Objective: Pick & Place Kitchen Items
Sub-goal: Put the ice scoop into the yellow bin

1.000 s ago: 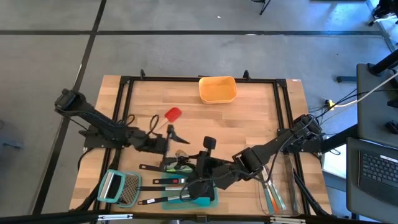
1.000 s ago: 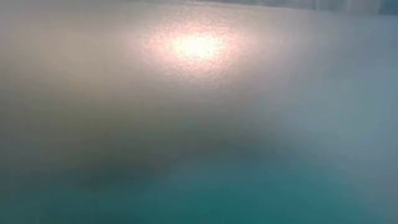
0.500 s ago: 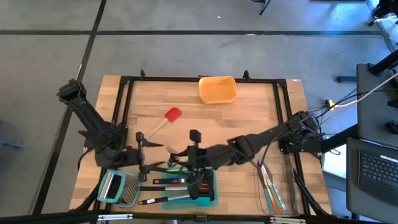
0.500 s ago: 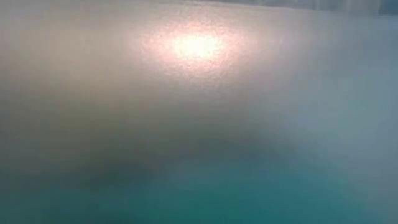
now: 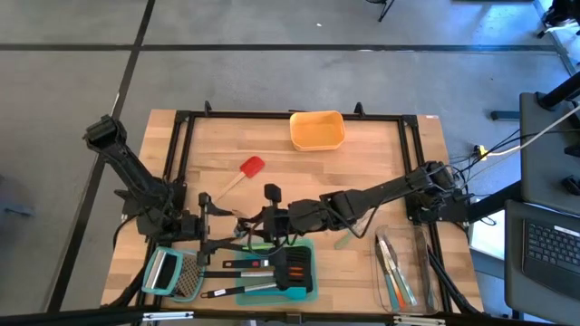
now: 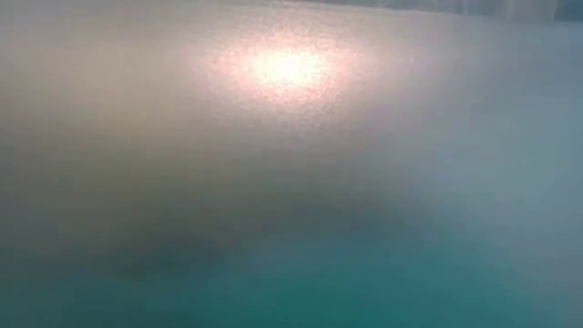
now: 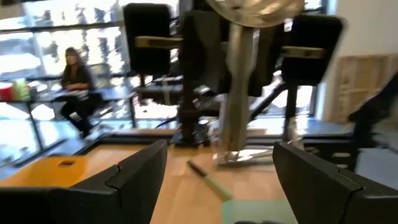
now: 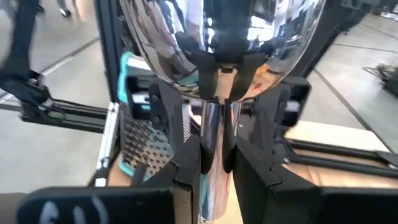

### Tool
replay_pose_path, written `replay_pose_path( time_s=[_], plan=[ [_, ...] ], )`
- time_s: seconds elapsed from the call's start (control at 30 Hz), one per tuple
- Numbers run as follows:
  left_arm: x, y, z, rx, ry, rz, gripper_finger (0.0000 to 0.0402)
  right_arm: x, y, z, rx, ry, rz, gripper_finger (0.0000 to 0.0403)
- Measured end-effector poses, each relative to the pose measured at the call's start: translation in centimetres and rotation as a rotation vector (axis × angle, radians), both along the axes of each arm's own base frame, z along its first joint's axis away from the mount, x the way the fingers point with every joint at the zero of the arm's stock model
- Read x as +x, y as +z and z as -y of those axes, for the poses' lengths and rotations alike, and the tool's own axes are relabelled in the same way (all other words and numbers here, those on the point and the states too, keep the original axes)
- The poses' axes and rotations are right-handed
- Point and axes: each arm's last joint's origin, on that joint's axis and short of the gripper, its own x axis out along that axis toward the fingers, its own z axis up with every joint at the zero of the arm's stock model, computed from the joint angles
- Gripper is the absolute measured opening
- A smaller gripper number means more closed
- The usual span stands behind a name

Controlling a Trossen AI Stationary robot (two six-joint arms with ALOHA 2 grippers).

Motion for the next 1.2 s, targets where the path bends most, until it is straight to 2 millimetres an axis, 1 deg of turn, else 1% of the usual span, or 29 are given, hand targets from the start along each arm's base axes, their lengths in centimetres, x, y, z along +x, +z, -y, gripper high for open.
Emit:
replay_pose_path(
  time_s=[0.13,0.3,0.4,0.87,1.03,1.13,1.2],
  plan=[
    [0.6,0.1,-0.1,0.015,-0.076,0.034,0.029,0.3,-0.1,0.3,0.006,0.011,0.001,0.0065],
    [1.5,-0.2,-0.5,0.021,-0.054,0.028,0.029,0.6,-0.3,0.9,0.004,-0.004,-0.003,0.0065],
    [2.0,-0.4,-0.7,0.024,-0.084,0.031,0.029,0.6,-0.3,0.9,0.0,-0.003,-0.004,0.0065],
    [2.4,-0.4,-1.2,0.021,-0.082,0.036,0.029,0.8,-0.1,1.5,-0.002,0.008,0.012,0.0065],
    [3.1,-0.3,-1.8,-0.005,-0.116,0.048,0.029,1.1,-0.4,1.6,0.006,0.028,0.016,0.0065],
    [3.5,-0.3,-2.3,-0.02,-0.098,0.051,0.0288,1.3,-0.5,1.8,0.008,0.023,0.022,0.0065],
    [3.6,-0.4,-2.5,-0.028,-0.091,0.049,0.028,1.4,-0.7,1.8,0.004,0.02,0.014,0.0065]
  ],
)
